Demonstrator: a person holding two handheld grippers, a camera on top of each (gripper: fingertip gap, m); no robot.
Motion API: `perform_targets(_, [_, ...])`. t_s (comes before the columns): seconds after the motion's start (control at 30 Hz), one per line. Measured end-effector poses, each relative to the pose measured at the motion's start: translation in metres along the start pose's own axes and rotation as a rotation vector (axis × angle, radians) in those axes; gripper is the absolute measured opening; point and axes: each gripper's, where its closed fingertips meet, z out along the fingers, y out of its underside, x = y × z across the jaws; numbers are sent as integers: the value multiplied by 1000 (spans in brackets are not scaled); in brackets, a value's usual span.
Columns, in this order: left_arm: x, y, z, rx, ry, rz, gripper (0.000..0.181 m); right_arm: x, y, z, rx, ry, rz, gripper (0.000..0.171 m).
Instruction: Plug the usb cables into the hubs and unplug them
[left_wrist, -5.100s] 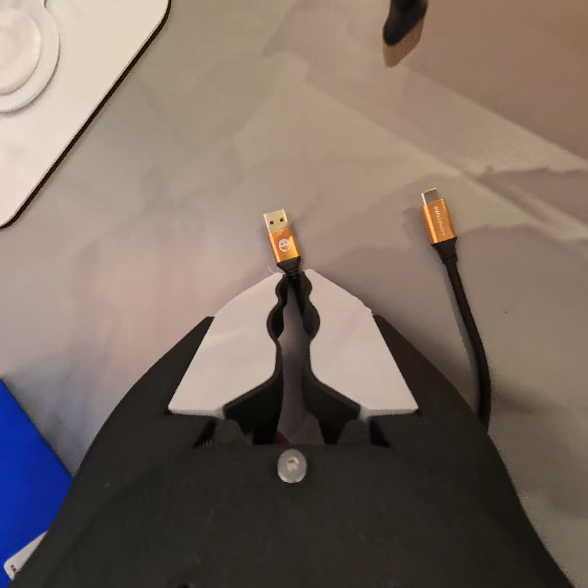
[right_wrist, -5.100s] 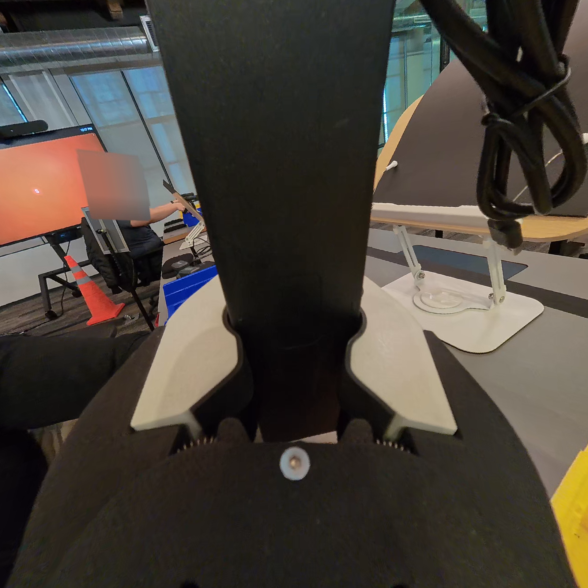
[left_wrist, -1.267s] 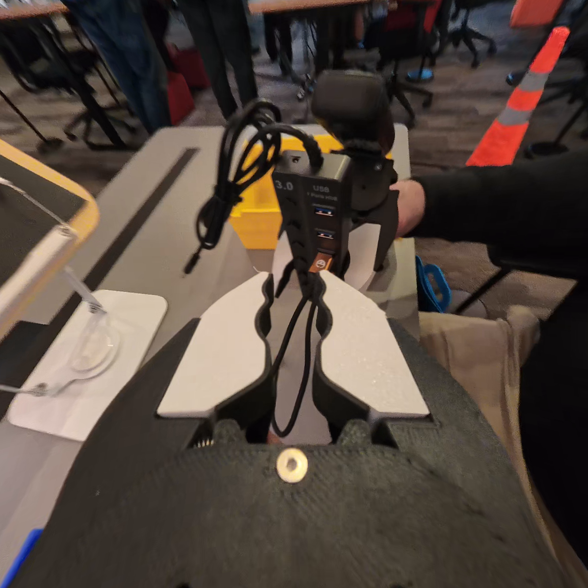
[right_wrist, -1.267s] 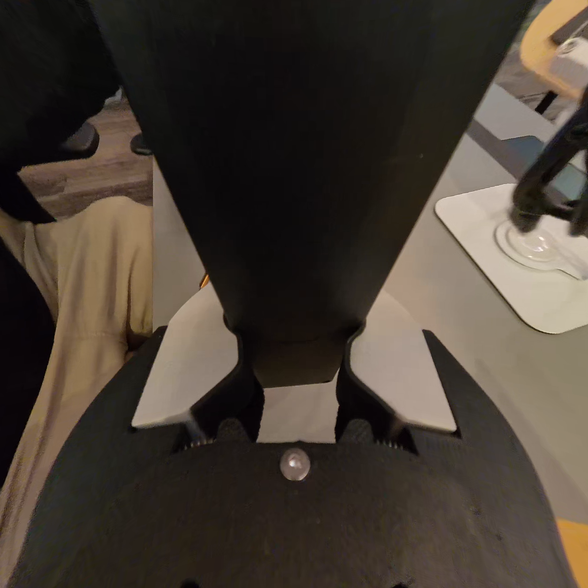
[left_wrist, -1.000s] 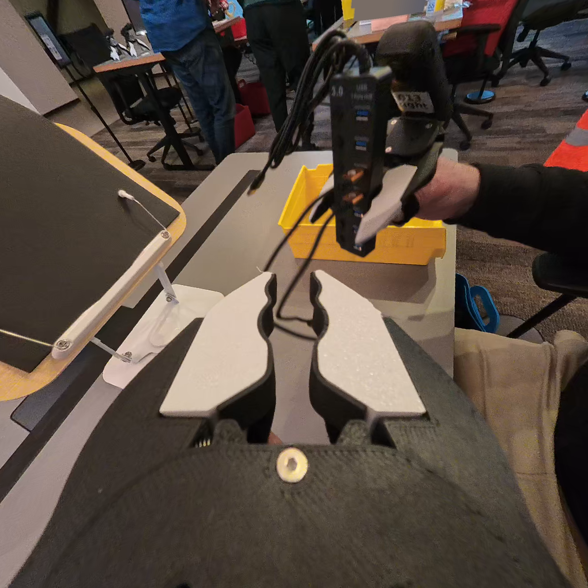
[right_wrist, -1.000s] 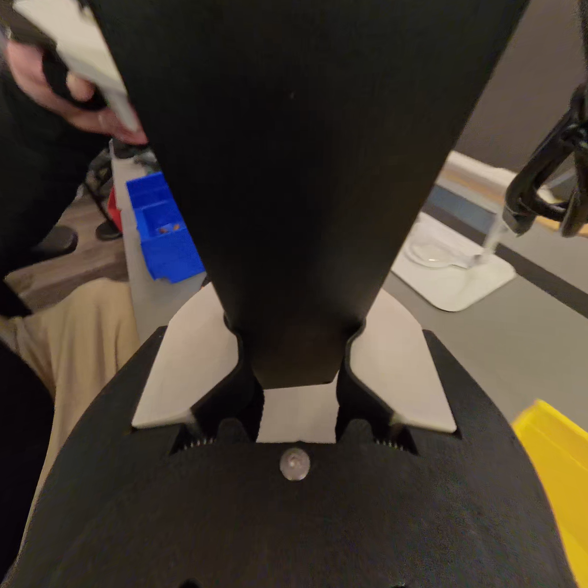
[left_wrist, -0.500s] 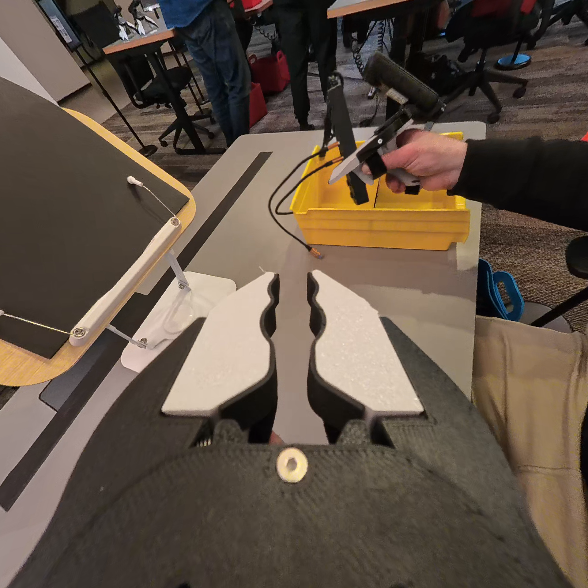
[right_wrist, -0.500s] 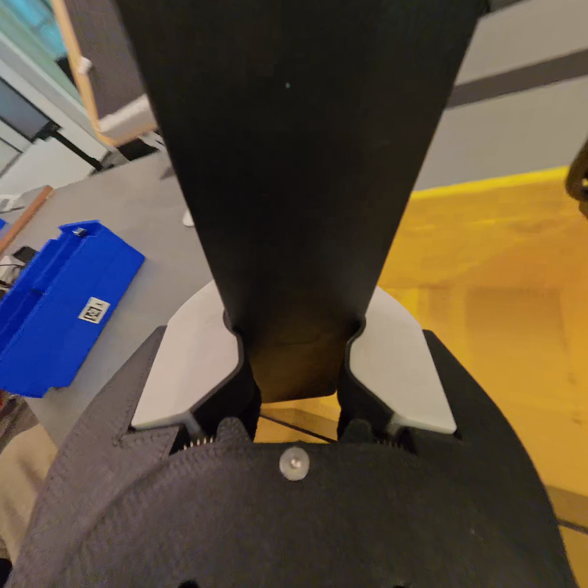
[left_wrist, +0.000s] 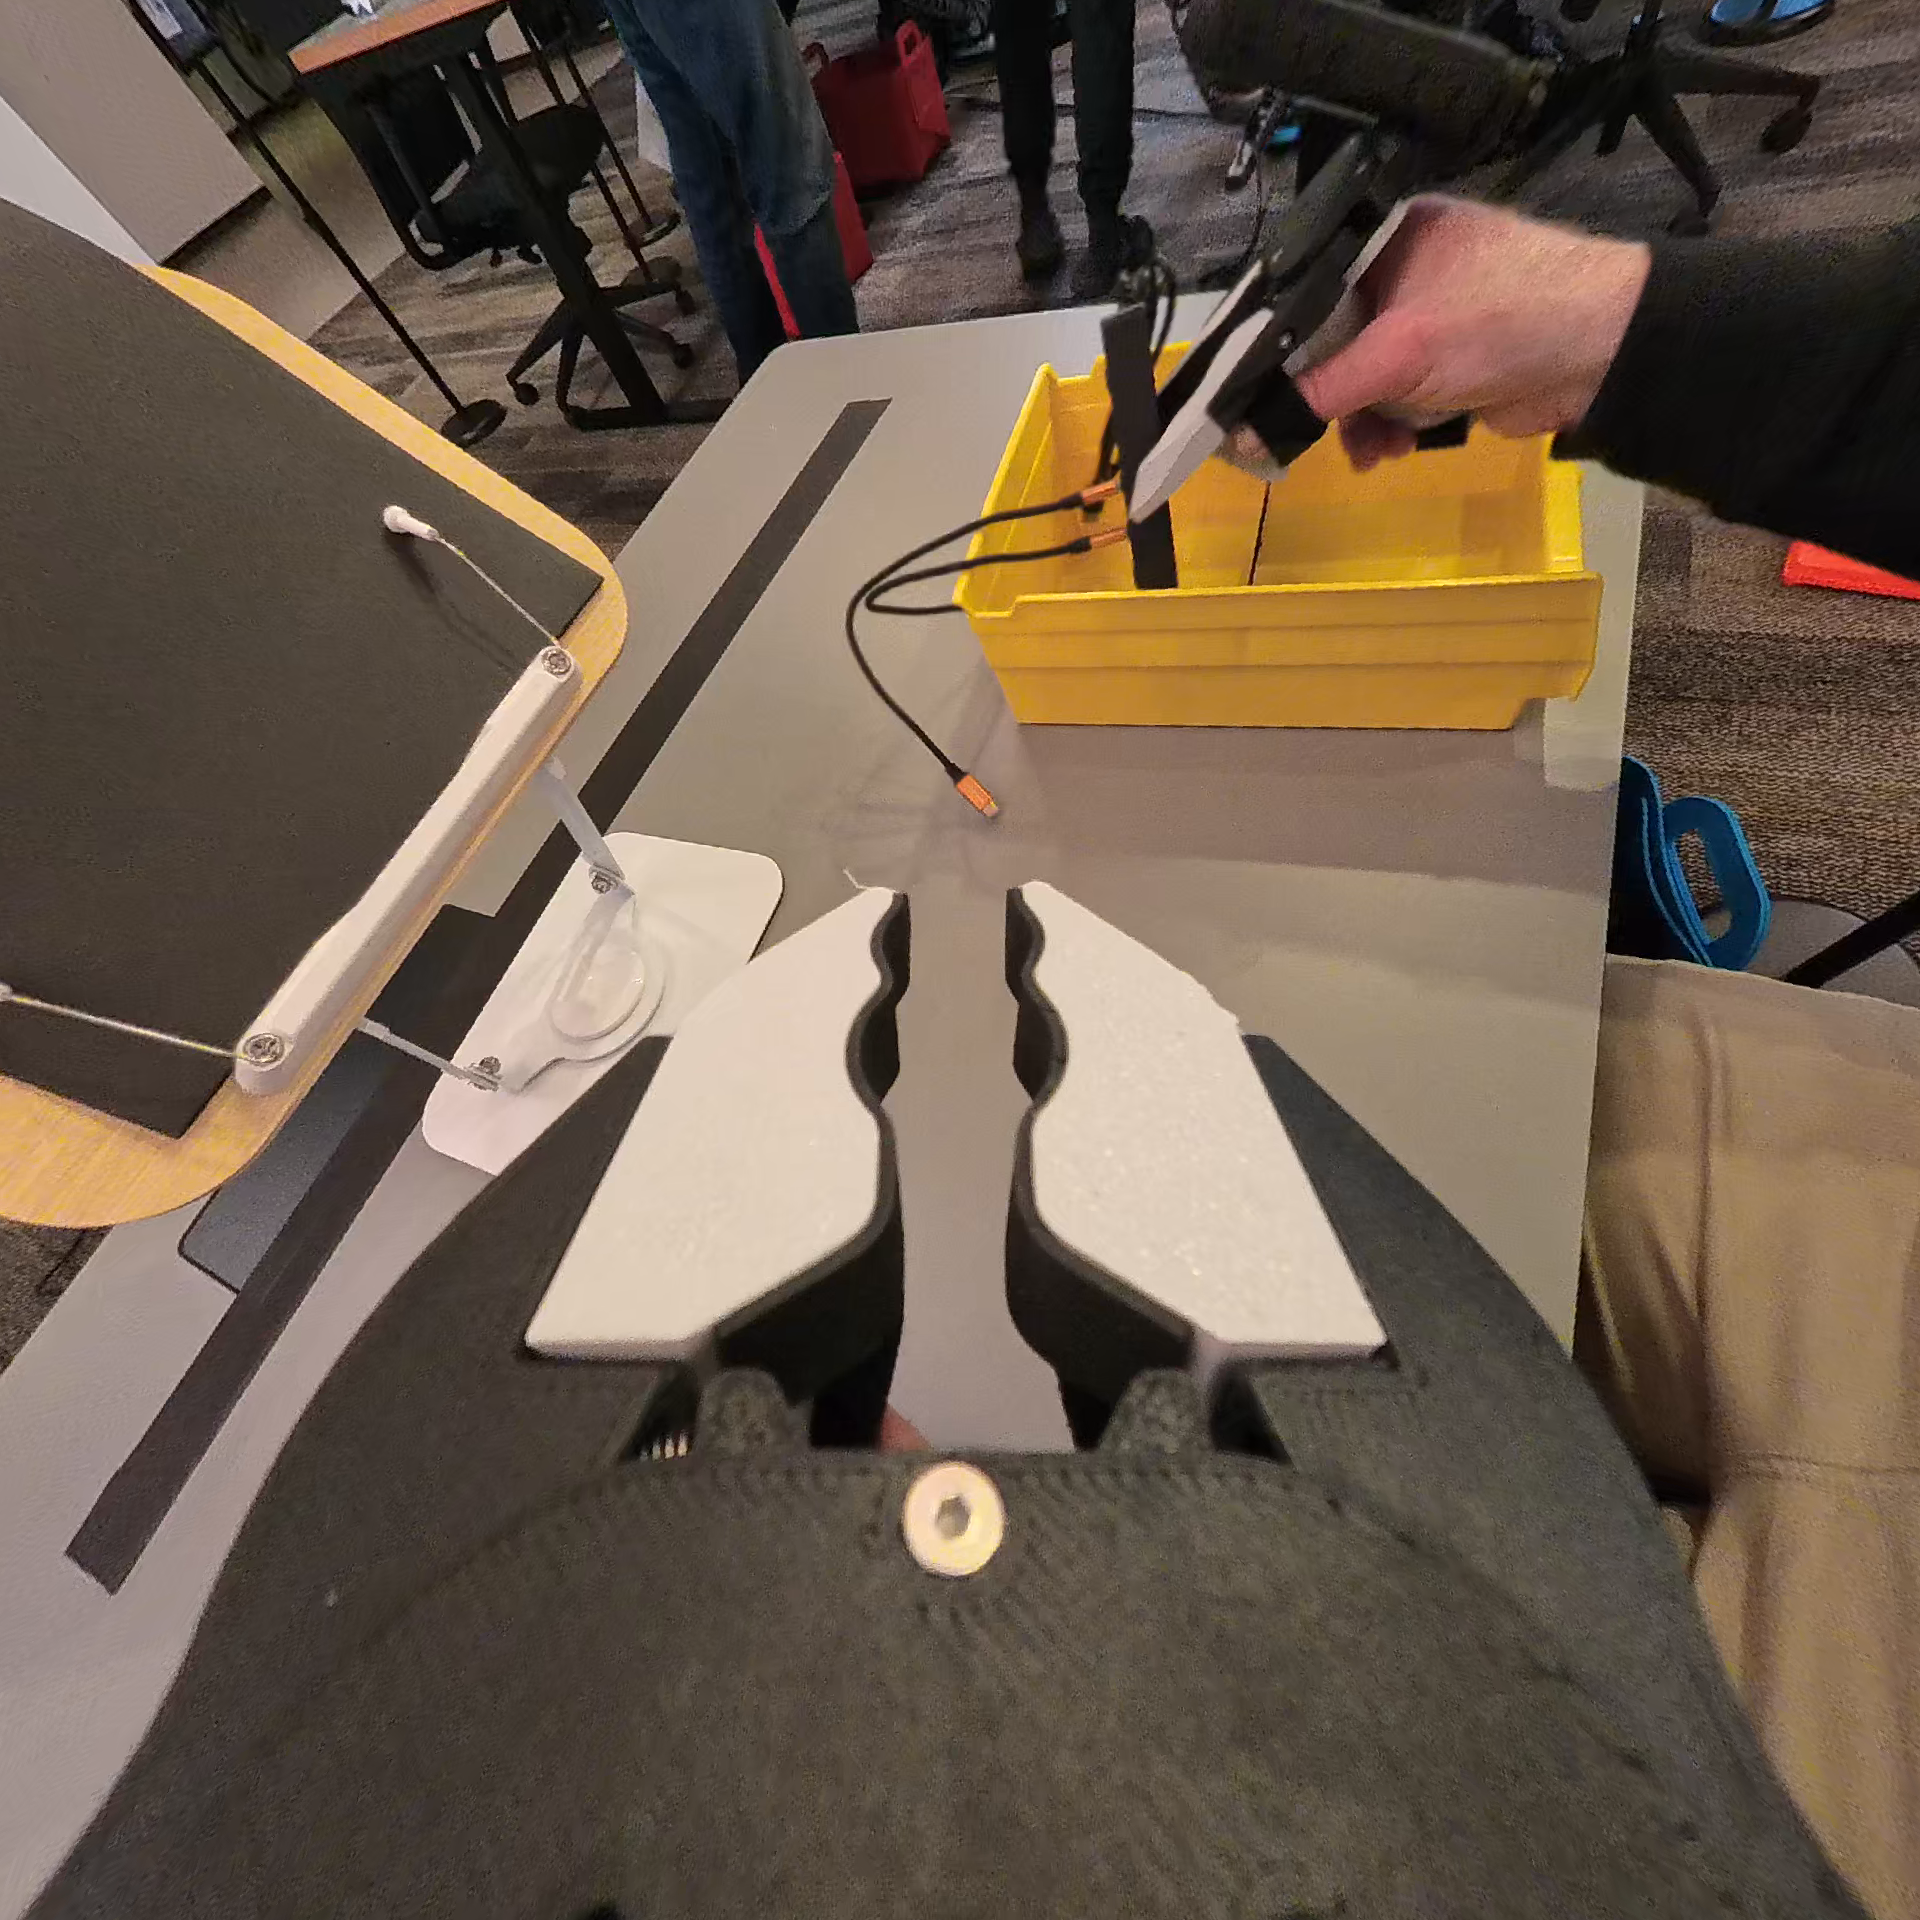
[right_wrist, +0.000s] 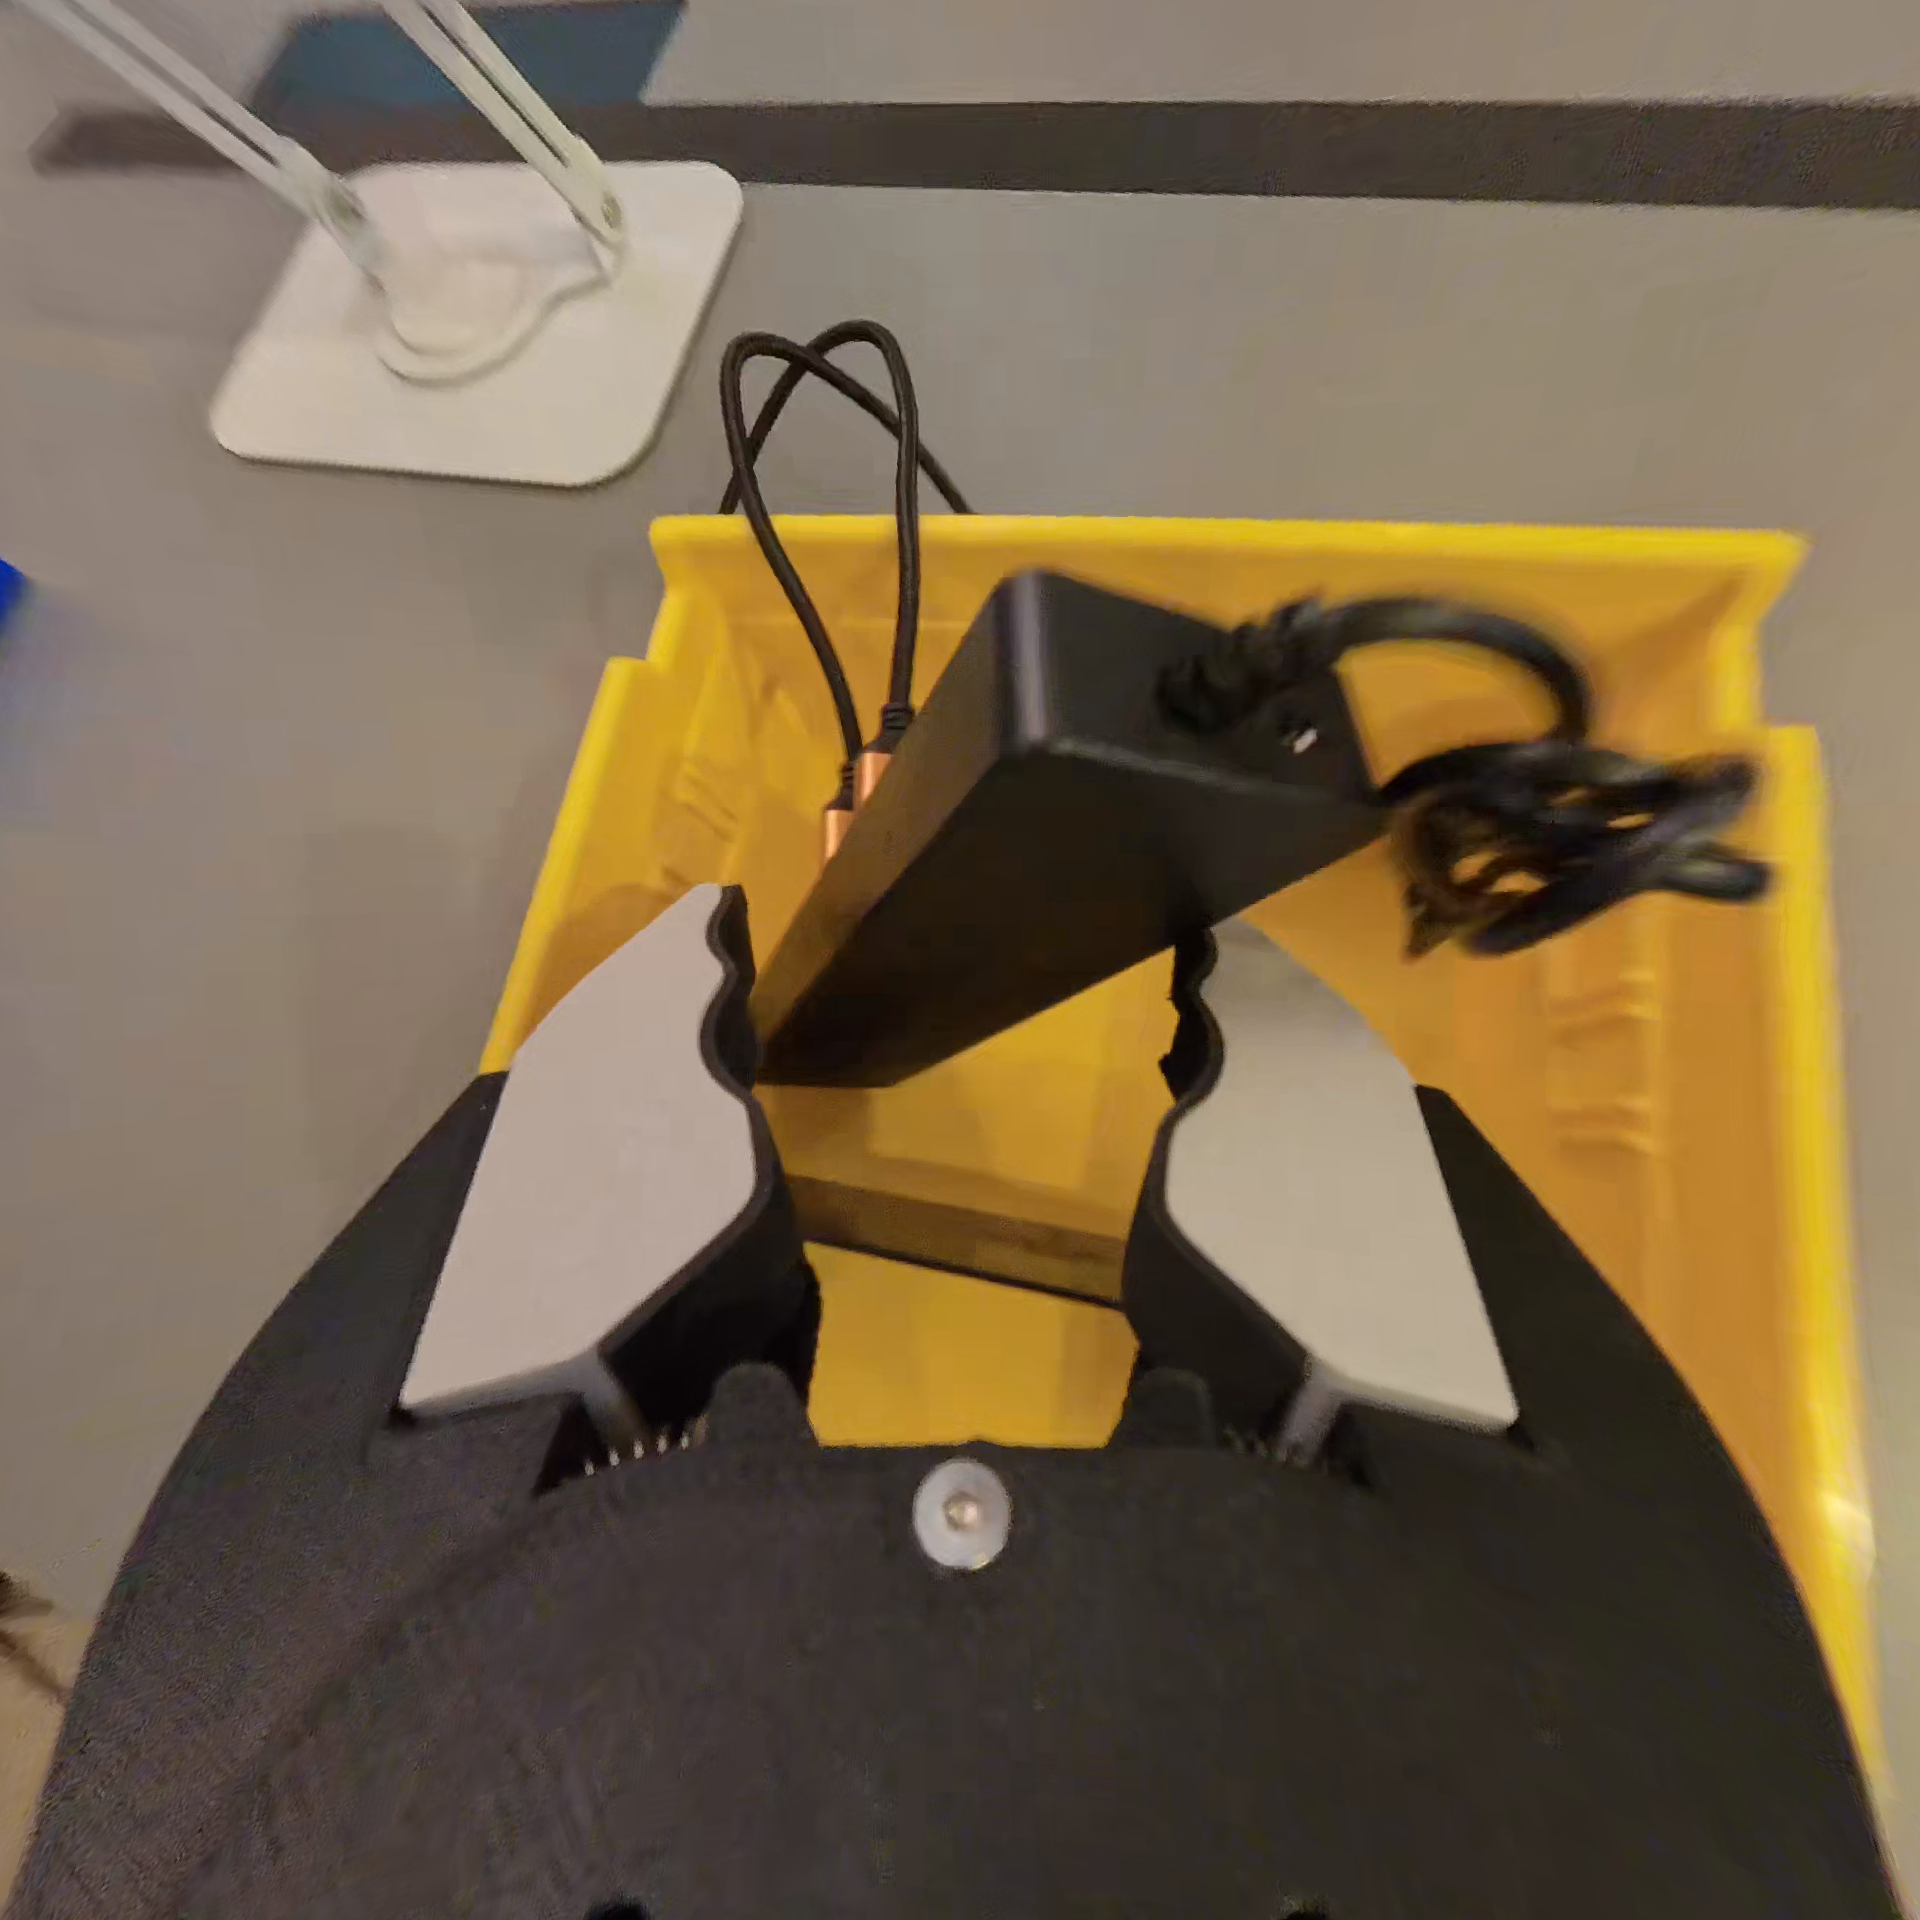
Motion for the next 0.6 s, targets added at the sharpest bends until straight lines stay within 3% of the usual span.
perform_targets(0.03, [-1, 0, -1, 1, -2, -2, 17, 3, -1, -7, -19, 30, -44, 74])
perform_targets(0.37, [-5, 3, -5, -18, -20, 12, 17, -8, -48, -45, -18, 248, -409, 52])
perform_targets(0.6, [-5, 10, -5, -53, -35, 34, 17, 26, -43, -18, -95, 377, -516, 39])
